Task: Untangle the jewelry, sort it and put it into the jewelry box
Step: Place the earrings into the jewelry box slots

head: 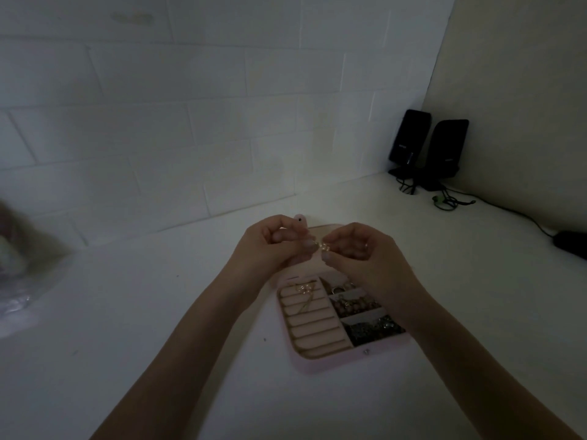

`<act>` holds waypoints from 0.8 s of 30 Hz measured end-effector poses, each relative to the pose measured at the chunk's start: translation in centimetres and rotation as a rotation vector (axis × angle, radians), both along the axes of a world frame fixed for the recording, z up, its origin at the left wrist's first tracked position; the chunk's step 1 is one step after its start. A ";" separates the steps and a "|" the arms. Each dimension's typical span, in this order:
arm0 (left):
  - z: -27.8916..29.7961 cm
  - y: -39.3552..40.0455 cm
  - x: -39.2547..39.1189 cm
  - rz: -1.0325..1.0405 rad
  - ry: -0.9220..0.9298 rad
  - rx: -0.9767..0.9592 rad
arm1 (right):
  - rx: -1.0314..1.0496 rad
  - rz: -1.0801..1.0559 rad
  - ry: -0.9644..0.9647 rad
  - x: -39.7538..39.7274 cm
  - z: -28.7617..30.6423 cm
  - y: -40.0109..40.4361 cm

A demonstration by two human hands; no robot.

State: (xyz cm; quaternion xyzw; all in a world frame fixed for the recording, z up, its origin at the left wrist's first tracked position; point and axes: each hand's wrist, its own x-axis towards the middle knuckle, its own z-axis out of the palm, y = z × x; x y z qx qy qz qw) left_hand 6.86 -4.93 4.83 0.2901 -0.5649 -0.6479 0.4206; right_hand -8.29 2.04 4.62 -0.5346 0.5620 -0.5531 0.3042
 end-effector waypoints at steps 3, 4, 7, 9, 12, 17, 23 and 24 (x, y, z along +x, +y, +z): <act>0.0 0.0 0.0 -0.036 0.019 0.040 | -0.023 0.002 0.017 -0.2 0.1 0.1; 0.0 0.0 0.0 -0.040 0.022 0.052 | -0.031 0.002 0.022 -0.1 0.2 0.1; 0.0 0.0 0.0 -0.055 0.036 0.079 | -0.043 -0.008 0.032 -0.1 0.1 0.1; 0.0 0.0 0.0 -0.054 0.035 0.079 | -0.036 -0.011 0.004 0.0 0.2 0.1; 0.1 -0.1 0.0 -0.023 -0.003 0.043 | -0.008 -0.020 -0.013 0.0 0.3 0.2; -0.1 -0.1 0.0 -0.019 -0.037 0.025 | 0.085 -0.028 -0.033 0.0 0.0 -0.1; 0.1 0.0 0.1 -0.024 -0.056 0.016 | 0.081 0.024 -0.151 0.2 0.1 0.0; 0.1 0.0 0.1 -0.026 -0.054 0.017 | 0.074 0.026 -0.132 0.2 0.1 0.1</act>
